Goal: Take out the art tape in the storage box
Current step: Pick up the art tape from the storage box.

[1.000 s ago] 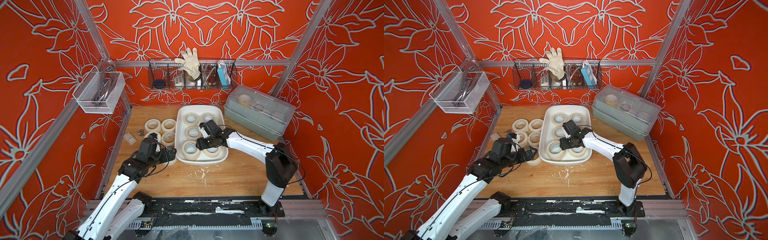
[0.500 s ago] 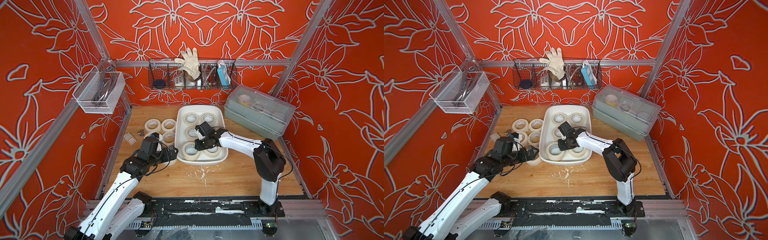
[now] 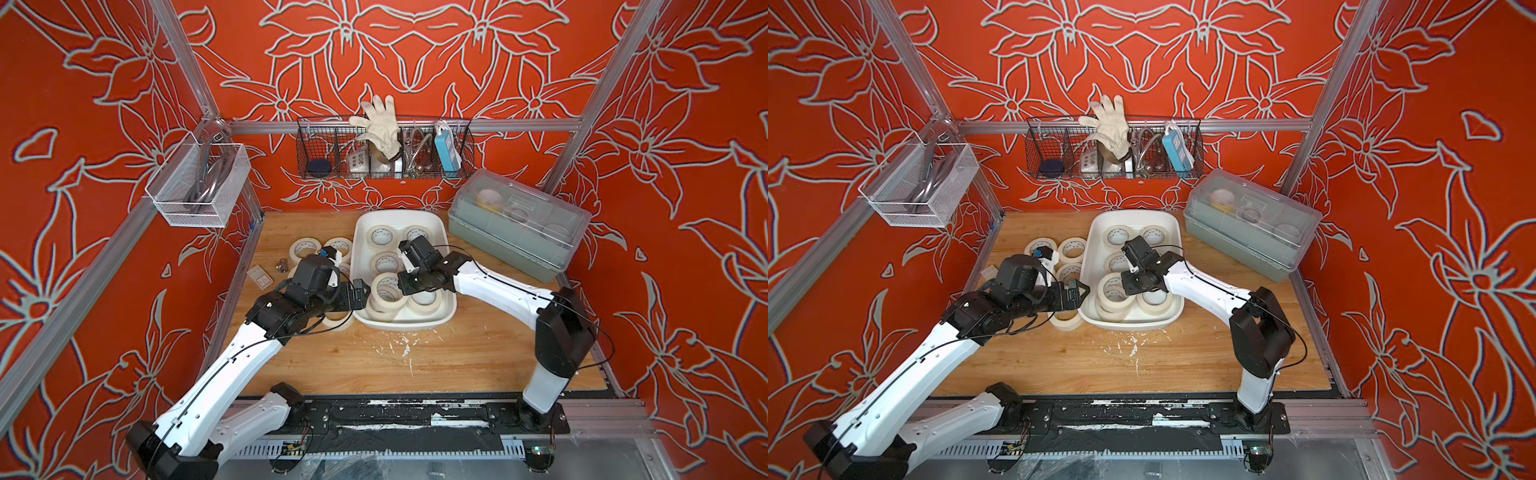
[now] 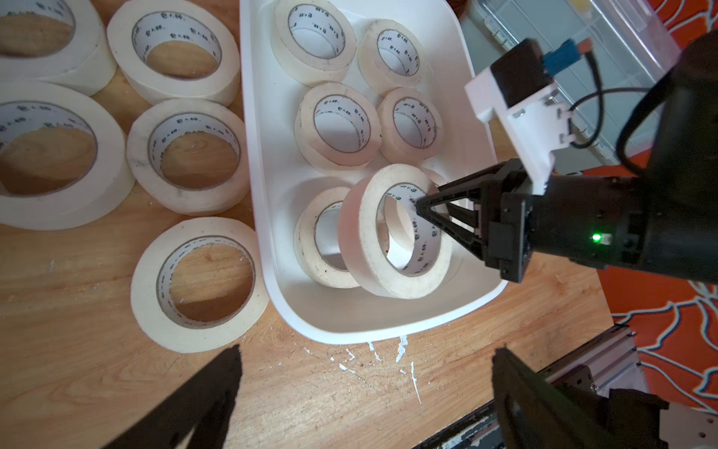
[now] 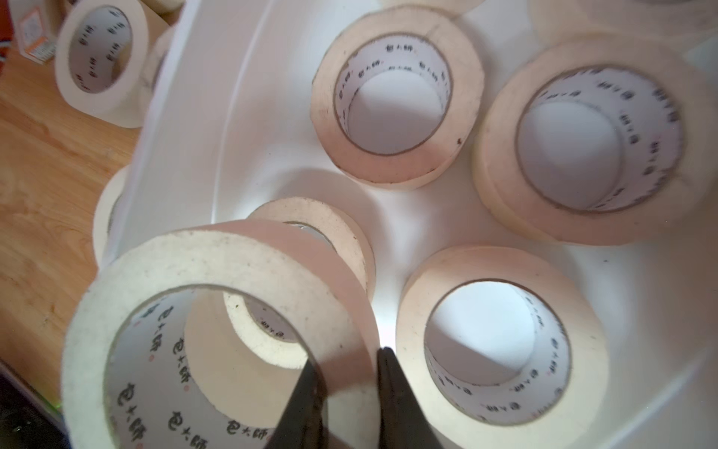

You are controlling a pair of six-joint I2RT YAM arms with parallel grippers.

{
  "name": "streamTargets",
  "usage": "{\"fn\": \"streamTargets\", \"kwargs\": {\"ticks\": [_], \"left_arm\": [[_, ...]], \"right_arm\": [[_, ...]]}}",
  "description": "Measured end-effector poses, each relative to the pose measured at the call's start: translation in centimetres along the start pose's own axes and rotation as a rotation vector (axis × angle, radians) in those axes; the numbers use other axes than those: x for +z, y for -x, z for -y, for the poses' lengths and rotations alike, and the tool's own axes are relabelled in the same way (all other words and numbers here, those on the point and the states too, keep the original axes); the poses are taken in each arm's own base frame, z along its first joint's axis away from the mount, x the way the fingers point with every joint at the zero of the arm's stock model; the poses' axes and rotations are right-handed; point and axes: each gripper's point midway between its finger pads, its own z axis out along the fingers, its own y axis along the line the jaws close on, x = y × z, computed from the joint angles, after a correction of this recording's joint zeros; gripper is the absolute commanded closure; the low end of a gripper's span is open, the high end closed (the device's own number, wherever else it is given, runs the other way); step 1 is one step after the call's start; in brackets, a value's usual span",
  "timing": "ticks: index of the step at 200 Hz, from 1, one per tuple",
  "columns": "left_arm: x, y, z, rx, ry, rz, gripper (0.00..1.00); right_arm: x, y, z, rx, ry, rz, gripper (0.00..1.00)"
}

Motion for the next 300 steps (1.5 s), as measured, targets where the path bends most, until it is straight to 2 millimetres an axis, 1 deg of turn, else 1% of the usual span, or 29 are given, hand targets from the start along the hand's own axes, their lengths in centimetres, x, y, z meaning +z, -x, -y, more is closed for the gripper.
{"fn": "streamTargets", "kwargs": {"ticks": [27, 53, 72, 92, 109, 137, 154, 168, 178, 194, 218, 236, 255, 269, 282, 292, 300], "left_arm": [[0.3, 0.7, 1.5, 0.068, 0.02, -0.015, 0.03], [0.5, 1.4, 3.1, 0.134, 0.038, -0.024, 0.04], [0.7, 2.1, 4.6, 0.185, 0.047, -0.021, 0.05], [1.3, 2.8, 6.0, 0.237, 0.066, -0.02, 0.06], [2.1, 3.1, 7.1, 0.273, 0.077, -0.028, 0.09], [3.9, 3.2, 8.1, 0.313, 0.099, -0.053, 0.13], [5.1, 3.1, 8.5, 0.33, 0.112, -0.074, 0.2], [6.1, 2.8, 8.7, 0.34, 0.125, -0.091, 0.31], [6.6, 2.7, 8.7, 0.351, 0.135, -0.103, 0.36], [7.5, 2.3, 8.6, 0.349, 0.149, -0.122, 0.5], [8.0, 2.1, 9.1, 0.352, 0.136, -0.13, 0.64], [8.0, 2.0, 9.5, 0.351, 0.119, -0.132, 0.8], [8.1, 2.0, 9.5, 0.347, 0.124, -0.133, 0.91], [8.2, 2.1, 9.6, 0.336, 0.12, -0.126, 1.0], [8.2, 2.1, 9.6, 0.334, 0.119, -0.124, 1.0], [8.3, 1.9, 9.4, 0.333, 0.122, -0.126, 1.0], [8.4, 1.7, 9.0, 0.33, 0.13, -0.129, 1.0]], "right_arm": [[-3.3, 1.3, 0.1, -0.021, -0.017, 0.064, 0.98], [-5.6, 1.5, 0.6, -0.035, -0.042, 0.095, 0.98], [-6.9, 1.5, 0.9, -0.044, -0.06, 0.108, 0.98], [-8.1, 1.5, 1.2, -0.049, -0.073, 0.126, 0.98], [-9.1, 1.6, 1.3, -0.05, -0.074, 0.146, 0.98], [-10.2, 1.2, 1.7, -0.049, -0.082, 0.166, 0.98], [-10.6, 0.9, 1.9, -0.049, -0.085, 0.171, 0.97], [-10.7, 0.5, 2.0, -0.049, -0.086, 0.168, 0.97], [-10.7, 0.2, 2.1, -0.049, -0.087, 0.166, 0.96], [-10.9, -0.2, 2.3, -0.049, -0.087, 0.165, 0.94], [-10.9, -0.5, 2.5, -0.049, -0.09, 0.166, 0.93], [-11.0, -0.5, 2.3, -0.053, -0.086, 0.173, 0.89], [-11.2, -0.3, 2.2, -0.054, -0.08, 0.186, 0.83], [-11.4, -0.3, 2.2, -0.057, -0.077, 0.193, 0.75], [-11.6, -0.3, 2.0, -0.063, -0.068, 0.204, 0.68], [-12.0, -0.2, 1.9, -0.067, -0.053, 0.219, 0.58], [-12.5, -0.1, 1.7, -0.07, -0.04, 0.241, 0.53]]}}
